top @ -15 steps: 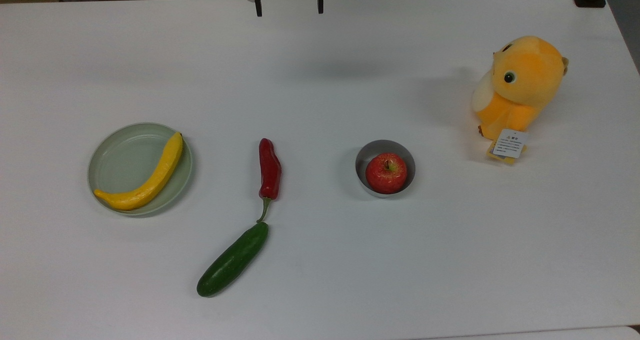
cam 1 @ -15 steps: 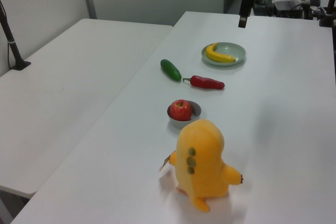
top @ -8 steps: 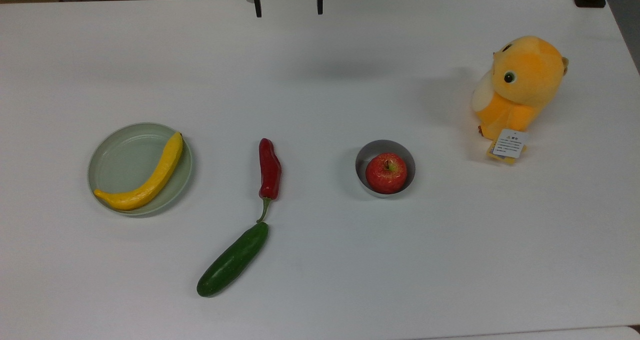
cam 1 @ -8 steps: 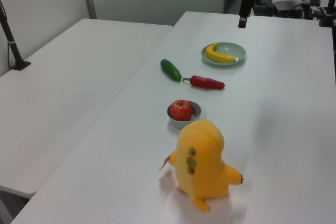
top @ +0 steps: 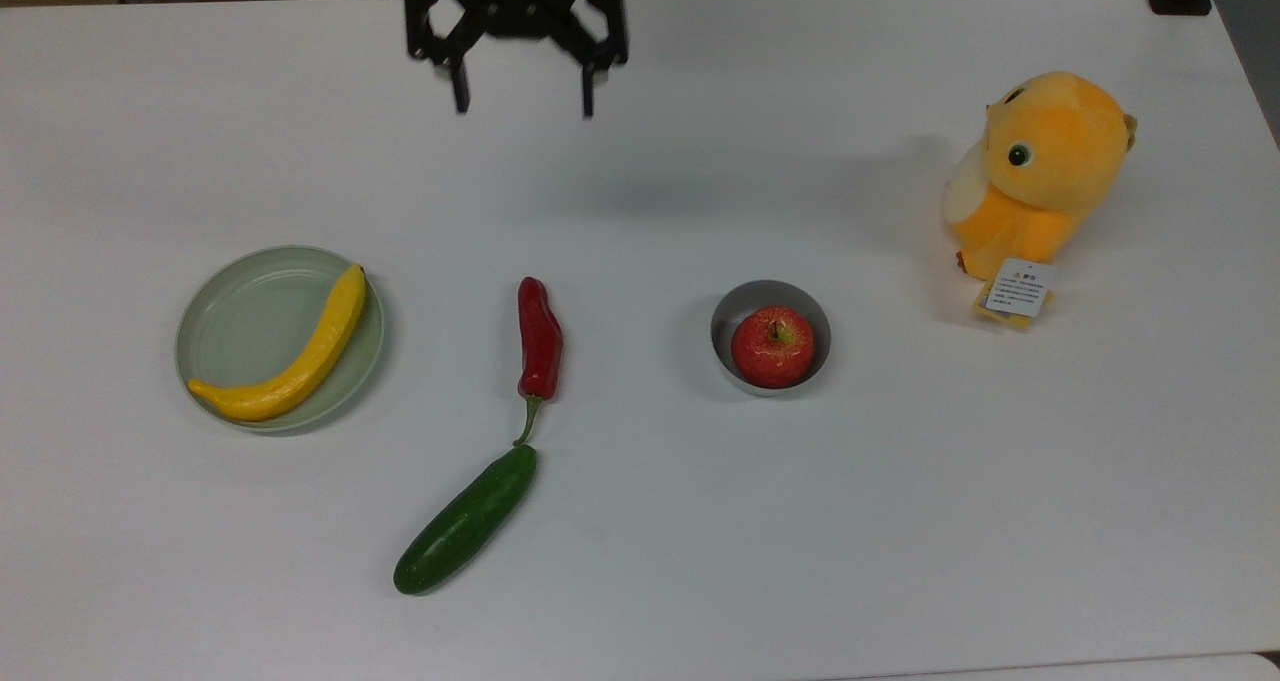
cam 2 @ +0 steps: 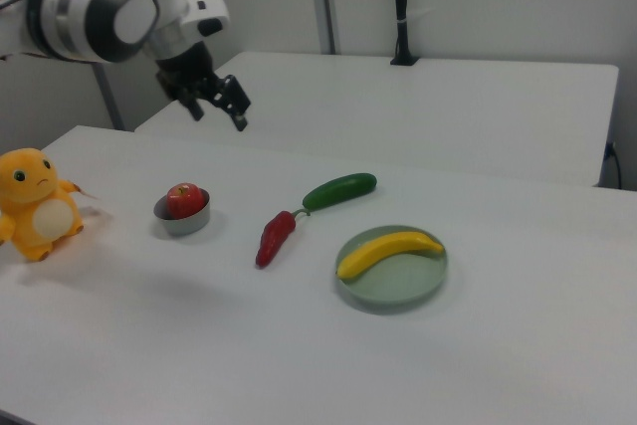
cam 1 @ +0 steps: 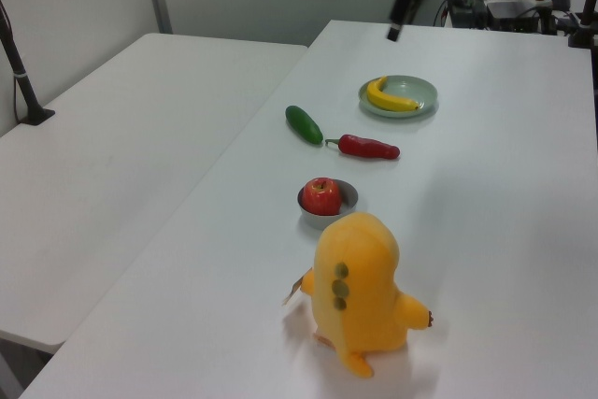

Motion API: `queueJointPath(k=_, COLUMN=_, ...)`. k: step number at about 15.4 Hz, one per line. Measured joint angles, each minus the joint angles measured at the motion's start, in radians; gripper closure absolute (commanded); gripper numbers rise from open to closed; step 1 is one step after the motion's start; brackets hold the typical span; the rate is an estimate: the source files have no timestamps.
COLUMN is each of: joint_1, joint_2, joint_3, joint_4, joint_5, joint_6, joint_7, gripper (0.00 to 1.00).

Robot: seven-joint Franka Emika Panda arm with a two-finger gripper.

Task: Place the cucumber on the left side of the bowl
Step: 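Move the open gripper down over the green cucumber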

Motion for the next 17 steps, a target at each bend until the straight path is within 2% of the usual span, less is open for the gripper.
queueJointPath(k=4, joint_1=-0.006, joint_2=0.136, joint_3=-0.034, joint_4=0.107, joint_5=-0.012, joint_6=0.141, joint_7=0.137, gripper=0.00)
queueJointPath(k=8, joint_1=-0.007, joint_2=0.267, joint_3=-0.055, joint_4=0.189, joint_5=-0.119, joint_6=0.255, joint_7=0.308, gripper=0.00)
queueJointPath(k=12, joint_1=-0.007, joint_2=0.377, joint_3=-0.060, joint_4=0.219, joint_5=-0.220, joint_6=0.397, joint_7=0.468, gripper=0.00)
queueJointPath(k=17, joint_1=-0.008, joint_2=0.486, joint_3=-0.084, joint_4=0.223, joint_5=-0.227, joint_6=0.585, joint_7=0.530, gripper=0.00)
